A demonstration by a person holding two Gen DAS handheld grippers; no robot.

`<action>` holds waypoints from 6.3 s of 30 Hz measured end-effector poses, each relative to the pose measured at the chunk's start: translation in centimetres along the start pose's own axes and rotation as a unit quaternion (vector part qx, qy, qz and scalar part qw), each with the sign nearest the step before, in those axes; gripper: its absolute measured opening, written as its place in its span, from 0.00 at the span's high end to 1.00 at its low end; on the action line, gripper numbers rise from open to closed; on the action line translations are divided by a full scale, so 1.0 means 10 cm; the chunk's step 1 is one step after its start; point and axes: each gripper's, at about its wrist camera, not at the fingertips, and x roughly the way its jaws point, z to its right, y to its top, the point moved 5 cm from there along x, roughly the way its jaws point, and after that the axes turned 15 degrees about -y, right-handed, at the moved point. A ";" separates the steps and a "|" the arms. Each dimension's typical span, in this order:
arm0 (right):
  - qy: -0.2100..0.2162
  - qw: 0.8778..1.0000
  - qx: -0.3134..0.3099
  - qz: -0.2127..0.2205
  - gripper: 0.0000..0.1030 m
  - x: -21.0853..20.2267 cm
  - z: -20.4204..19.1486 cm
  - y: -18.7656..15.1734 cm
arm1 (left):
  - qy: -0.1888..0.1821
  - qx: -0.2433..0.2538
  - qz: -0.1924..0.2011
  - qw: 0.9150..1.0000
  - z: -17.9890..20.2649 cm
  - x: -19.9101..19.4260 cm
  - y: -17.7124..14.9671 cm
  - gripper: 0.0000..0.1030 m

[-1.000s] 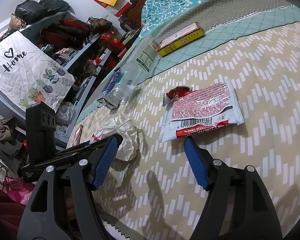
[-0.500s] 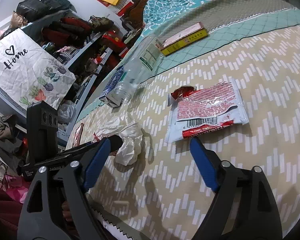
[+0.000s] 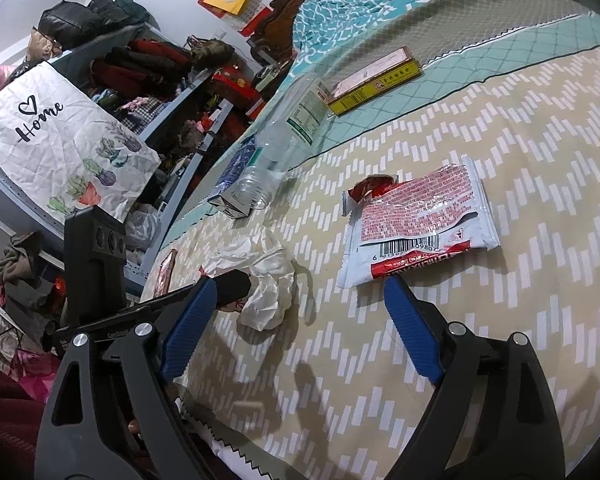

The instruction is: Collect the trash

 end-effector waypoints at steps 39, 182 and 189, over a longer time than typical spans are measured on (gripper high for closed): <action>0.096 0.995 0.015 0.032 0.03 -0.21 -0.02 -0.06 | -0.020 -0.007 0.010 1.000 -0.03 -0.09 0.01 0.08; 0.088 0.996 0.008 0.031 0.03 -0.15 -0.17 -0.14 | -0.017 0.015 0.001 1.000 -0.08 0.04 0.03 0.08; 0.087 0.996 0.007 0.031 0.03 -0.15 -0.18 -0.15 | -0.022 0.012 0.004 1.000 -0.11 0.01 0.05 0.08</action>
